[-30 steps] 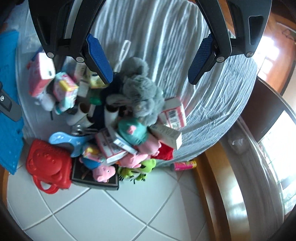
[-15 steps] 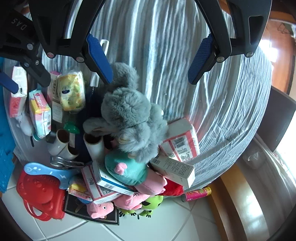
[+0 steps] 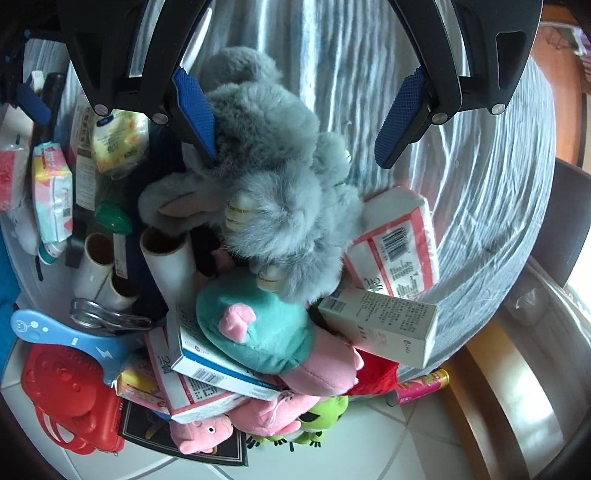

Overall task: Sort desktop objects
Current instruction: 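Grasp the gray fluffy plush with left tool while right grasps yellow tissue pack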

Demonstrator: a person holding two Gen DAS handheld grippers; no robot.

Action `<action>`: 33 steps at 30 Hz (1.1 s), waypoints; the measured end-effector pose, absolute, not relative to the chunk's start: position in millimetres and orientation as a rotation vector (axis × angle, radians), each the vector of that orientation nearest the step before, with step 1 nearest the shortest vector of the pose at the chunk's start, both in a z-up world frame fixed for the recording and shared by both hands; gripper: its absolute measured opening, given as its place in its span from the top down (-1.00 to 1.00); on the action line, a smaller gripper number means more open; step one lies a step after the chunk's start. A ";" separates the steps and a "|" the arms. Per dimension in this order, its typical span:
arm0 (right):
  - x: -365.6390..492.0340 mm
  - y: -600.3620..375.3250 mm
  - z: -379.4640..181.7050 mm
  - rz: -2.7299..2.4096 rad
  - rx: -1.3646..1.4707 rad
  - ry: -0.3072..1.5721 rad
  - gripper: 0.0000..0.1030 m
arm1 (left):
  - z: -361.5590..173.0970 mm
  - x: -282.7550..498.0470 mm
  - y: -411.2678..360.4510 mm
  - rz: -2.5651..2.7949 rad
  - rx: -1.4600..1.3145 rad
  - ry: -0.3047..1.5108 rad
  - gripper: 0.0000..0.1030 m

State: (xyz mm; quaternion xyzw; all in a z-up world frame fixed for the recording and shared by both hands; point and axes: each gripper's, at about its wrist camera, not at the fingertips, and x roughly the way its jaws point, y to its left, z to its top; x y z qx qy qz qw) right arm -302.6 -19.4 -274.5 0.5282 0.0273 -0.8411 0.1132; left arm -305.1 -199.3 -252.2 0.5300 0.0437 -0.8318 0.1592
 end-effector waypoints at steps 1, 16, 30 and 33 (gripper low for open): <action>-303.3 -19.8 -276.1 -2.473 1.556 0.079 -1.00 | -255.9 -307.8 -199.5 -2.389 1.526 0.137 -0.69; -313.5 -47.5 -292.0 -2.424 1.580 0.109 -1.00 | -281.3 -292.0 -218.9 -2.387 1.598 0.113 0.18; -322.1 -61.4 -288.7 -2.377 1.545 0.183 -0.30 | -287.7 -296.4 -222.2 -2.364 1.579 0.121 -0.18; -323.8 -65.8 -293.5 -2.349 1.566 0.186 -0.18 | -292.0 -294.9 -222.3 -2.357 1.590 0.132 0.02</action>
